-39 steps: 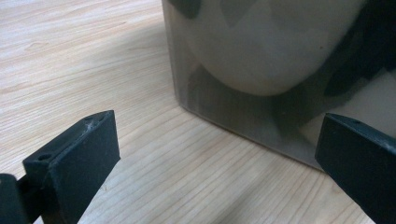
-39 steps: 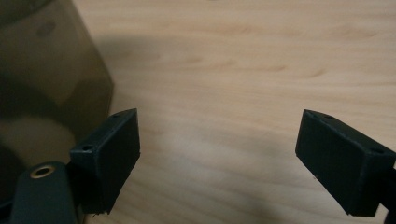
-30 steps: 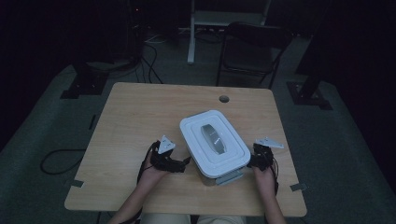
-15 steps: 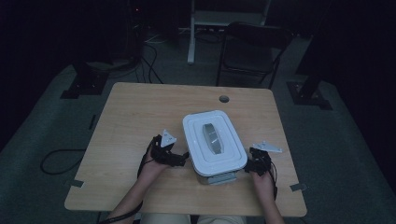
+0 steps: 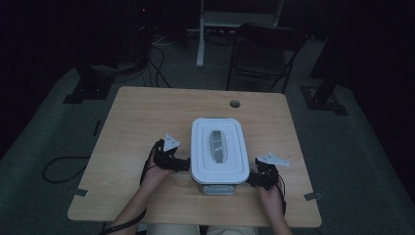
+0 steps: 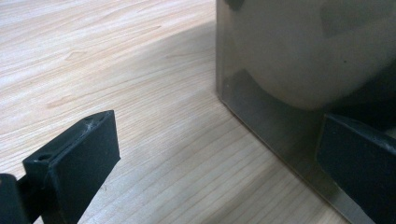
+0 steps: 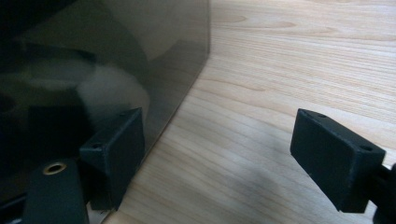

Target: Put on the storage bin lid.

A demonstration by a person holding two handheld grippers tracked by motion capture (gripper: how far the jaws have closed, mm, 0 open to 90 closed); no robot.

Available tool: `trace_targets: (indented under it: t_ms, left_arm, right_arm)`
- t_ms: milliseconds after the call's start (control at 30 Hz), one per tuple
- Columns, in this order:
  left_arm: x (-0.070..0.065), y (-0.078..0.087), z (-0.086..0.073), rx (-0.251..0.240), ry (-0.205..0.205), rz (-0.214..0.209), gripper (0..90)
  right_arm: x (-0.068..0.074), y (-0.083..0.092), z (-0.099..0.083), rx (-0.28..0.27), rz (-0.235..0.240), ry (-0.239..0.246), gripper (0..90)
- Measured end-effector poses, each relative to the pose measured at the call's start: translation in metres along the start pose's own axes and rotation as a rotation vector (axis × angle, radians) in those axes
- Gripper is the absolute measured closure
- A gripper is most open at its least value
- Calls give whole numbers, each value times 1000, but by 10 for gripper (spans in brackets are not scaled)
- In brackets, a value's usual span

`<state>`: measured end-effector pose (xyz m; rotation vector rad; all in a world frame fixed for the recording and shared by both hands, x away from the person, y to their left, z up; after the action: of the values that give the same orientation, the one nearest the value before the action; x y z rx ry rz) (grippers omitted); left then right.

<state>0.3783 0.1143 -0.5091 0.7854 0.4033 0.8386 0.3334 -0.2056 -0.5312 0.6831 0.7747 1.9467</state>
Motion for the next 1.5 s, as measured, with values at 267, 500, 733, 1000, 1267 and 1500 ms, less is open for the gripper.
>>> trace_targets:
  t_ms: [267,500,733,1000,1267,1500]
  left_arm:
    - [2,13,-2,-66,-8,-11,5]
    - [3,21,-5,-64,-14,-26,5]
    - [4,28,-12,-40,-21,-44,5]
    - [13,40,-22,-21,-3,-21,5]
    - [26,50,-36,-12,19,4,5]
    - [44,61,-57,-16,83,53,5]
  right_arm:
    - [-9,0,1,-5,-28,-10,139]
    - [-14,4,4,-36,-36,-10,139]
    - [-17,11,5,-79,-35,-15,133]
    - [-24,18,0,-97,-61,-27,134]
    - [-34,30,-10,-104,-90,-57,134]
    - [-47,39,-20,-109,-172,-89,134]
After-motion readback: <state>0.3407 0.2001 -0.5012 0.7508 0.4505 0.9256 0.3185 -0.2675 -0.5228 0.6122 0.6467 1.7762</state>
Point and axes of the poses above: each handheld gripper's, and its own axes: y roughly backward along the jaws, z roughly out of its top, x roughly to its left, the point moved 3 cm from there along -y, roughly forward along the jaws, and after that the axes turned 14 degrees about x, right-handed, at the moved point
